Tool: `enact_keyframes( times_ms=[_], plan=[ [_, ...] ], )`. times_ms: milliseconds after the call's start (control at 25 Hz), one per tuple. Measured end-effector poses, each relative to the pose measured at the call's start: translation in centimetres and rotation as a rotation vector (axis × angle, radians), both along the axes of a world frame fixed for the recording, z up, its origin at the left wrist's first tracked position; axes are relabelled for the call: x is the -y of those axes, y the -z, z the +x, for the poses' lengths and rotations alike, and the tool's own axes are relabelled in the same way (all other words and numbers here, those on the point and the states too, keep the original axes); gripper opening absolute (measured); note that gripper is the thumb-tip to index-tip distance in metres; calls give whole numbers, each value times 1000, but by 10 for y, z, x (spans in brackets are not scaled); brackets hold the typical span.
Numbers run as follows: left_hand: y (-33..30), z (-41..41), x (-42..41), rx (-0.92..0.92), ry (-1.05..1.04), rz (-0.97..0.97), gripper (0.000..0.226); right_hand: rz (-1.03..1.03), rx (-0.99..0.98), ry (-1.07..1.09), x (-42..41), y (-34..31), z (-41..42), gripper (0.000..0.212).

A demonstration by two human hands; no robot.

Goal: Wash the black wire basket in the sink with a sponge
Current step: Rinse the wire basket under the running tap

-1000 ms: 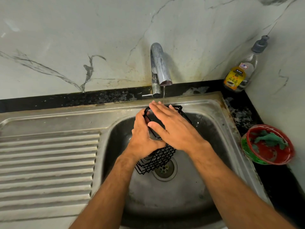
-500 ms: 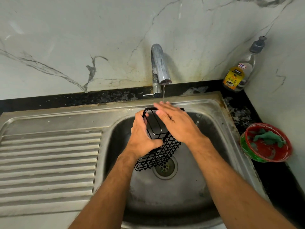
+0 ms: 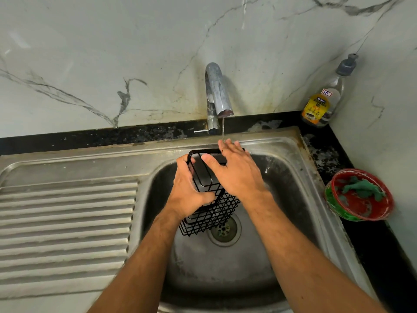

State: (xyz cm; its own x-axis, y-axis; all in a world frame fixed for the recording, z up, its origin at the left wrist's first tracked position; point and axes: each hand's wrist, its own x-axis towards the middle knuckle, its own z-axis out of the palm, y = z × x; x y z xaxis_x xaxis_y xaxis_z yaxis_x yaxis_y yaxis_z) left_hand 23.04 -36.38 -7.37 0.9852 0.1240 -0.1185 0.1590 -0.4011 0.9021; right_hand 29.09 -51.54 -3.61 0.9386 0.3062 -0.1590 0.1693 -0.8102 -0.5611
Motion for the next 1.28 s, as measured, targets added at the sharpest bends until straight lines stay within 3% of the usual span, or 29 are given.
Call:
enact_keyframes(
  times_ms=[80, 200, 280, 360, 520, 680, 840, 1000, 1120, 1200, 1280],
  plan=[
    [-1, 3, -2, -23, 3, -6, 93, 33, 44, 2, -6, -1, -4, 69],
    [-2, 2, -6, -42, -23, -33, 92, 309, 172, -141, -9, 4, -6, 40],
    [-3, -1, -6, -48, -26, -59, 93, 538, 132, -162, -5, 9, -3, 31],
    [-5, -2, -4, -59, -15, -72, 90, 614, 110, -121, 3, 11, -2, 26],
    [-5, 6, -1, -49, -19, -69, 86, 475, 220, -49, 9, 18, -10, 29],
    [-3, 5, -3, -51, -49, -88, 88, 191, 121, 0, 3, 19, -26, 55],
    [10, -9, 4, 56, -80, -132, 98, -32, 229, 199, -6, 9, -40, 67],
    [13, -11, -4, 17, -112, -190, 89, 127, 18, 261, -9, 3, -30, 75],
    [0, -10, -12, -40, -11, -207, 100, 146, 107, 313, -13, 15, -37, 69],
    [-16, -3, -13, -32, 88, 6, 113, 145, 128, 338, -15, 22, -40, 71],
    [-34, 6, -10, -107, 191, 494, 124, 117, 155, 346, -12, 22, -37, 80]
  ],
)
